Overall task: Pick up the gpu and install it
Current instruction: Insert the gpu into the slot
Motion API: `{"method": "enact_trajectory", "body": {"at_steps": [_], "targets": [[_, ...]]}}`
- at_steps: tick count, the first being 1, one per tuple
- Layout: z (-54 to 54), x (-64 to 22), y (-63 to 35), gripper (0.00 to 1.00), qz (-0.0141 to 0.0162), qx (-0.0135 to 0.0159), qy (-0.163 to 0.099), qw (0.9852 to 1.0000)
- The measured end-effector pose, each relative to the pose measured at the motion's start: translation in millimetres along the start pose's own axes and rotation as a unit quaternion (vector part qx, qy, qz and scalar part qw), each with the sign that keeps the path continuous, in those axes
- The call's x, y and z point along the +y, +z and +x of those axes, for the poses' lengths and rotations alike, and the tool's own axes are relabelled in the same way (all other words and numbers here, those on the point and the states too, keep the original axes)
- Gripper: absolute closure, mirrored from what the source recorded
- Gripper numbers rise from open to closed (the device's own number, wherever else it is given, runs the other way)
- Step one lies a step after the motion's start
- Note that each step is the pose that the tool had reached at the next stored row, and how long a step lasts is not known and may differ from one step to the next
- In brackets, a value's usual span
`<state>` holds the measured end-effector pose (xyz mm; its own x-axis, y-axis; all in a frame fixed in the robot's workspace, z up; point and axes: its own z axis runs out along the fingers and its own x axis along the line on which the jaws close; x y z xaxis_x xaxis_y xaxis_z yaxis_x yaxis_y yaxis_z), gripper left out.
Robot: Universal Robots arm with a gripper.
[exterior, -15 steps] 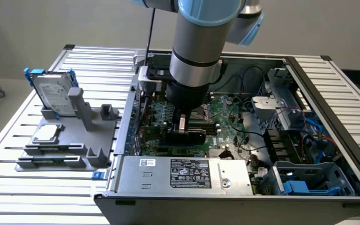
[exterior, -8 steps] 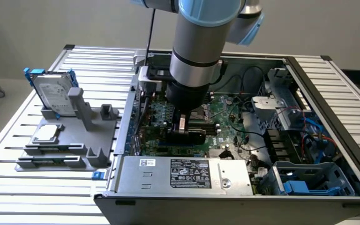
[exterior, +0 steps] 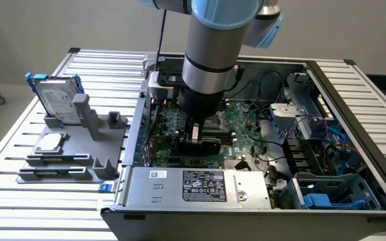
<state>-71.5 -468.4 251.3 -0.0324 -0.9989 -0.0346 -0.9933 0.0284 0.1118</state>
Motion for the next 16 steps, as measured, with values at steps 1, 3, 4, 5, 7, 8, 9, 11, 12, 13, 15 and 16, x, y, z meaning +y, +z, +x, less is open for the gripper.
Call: {"method": "enact_trajectory", "body": {"at_steps": [1, 3, 4, 5, 7, 8, 9, 11, 12, 13, 15, 16], "targets": [[-0.1, 0.0, -1.0, 0.74, -0.0001, -0.0004, 0.0, 1.0], [-0.3, 0.0, -5.0, 0.74, -0.0009, -0.0005, 0.0, 1.0], [-0.2, 0.4, -7.6, 0.74, -0.0016, 0.0001, 0.0, 1.0], [-0.3, 0.5, -8.9, 0.74, -0.0019, 0.0001, 0.0, 1.0], [-0.4, 0.5, -9.6, 0.74, -0.0022, 0.0, 0.0, 1.0], [-0.4, 0.5, -9.6, 0.74, -0.0023, 0.0, 0.0, 1.0], [-0.3, 0.5, -9.7, 0.74, -0.0024, 0.0001, 0.0, 1.0], [-0.2, 0.4, -9.5, 0.74, -0.0025, 0.0004, 0.0, 1.0], [-0.1, 0.3, -9.4, 0.74, -0.0025, 0.0004, 0.0, 1.0], [-0.1, -0.2, -9.3, 0.74, -0.0026, 0.0003, 0.0, 1.0], [-0.1, -1.4, -9.2, 0.74, -0.0025, 0.0002, 0.001, 1.0], [-0.1, -2.3, -9.2, 0.74, -0.0025, 0.0001, 0.001, 1.0]]}}
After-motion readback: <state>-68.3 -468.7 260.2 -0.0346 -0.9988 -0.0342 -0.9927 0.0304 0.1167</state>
